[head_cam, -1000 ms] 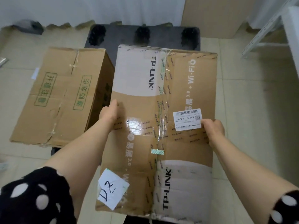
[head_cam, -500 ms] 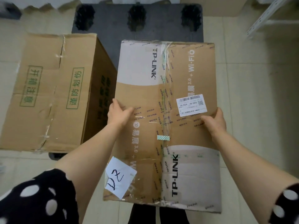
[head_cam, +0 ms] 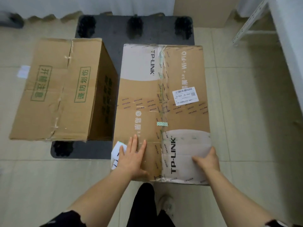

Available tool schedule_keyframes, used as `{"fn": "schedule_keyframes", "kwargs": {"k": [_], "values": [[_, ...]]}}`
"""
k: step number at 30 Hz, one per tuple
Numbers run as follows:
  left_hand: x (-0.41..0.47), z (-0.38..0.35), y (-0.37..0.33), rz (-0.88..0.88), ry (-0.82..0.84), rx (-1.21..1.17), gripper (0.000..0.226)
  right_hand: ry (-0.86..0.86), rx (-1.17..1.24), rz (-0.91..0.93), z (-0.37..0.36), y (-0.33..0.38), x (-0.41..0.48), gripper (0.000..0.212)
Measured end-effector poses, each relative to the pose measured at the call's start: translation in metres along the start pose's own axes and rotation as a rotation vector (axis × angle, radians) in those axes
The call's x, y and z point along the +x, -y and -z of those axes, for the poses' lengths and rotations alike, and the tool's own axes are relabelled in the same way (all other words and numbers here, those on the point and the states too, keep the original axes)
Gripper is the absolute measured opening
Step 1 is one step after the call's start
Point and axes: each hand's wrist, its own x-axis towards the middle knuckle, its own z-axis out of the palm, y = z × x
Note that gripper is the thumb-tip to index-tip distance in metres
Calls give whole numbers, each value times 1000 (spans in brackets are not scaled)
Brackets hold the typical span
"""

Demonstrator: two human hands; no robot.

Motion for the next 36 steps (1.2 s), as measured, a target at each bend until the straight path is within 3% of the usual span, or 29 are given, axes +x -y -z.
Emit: {"fn": "schedule_keyframes", "kwargs": {"k": [5, 10, 14, 19, 29, 36], "values": [[-18, -35, -19, -21, -34, 214, 121, 3, -37, -15, -7, -38, -17, 86], [-17, -45, -27, 22, -92, 297, 106, -41, 111, -9, -21, -65, -26, 81], [-9, -58, -25, 9, -144, 350, 106, -94, 114, 12, -25, -68, -25, 80], [11, -33, -16, -58, -185, 332, 91, -170, 140, 38, -22, -40, -18, 77], [67, 29, -21, -88, -228, 316, 93, -196, 269, 58, -14, 21, 41, 84], [62, 37, -24, -69, -184, 263, 99, -184, 122, 66, -8, 27, 31, 84]]}}
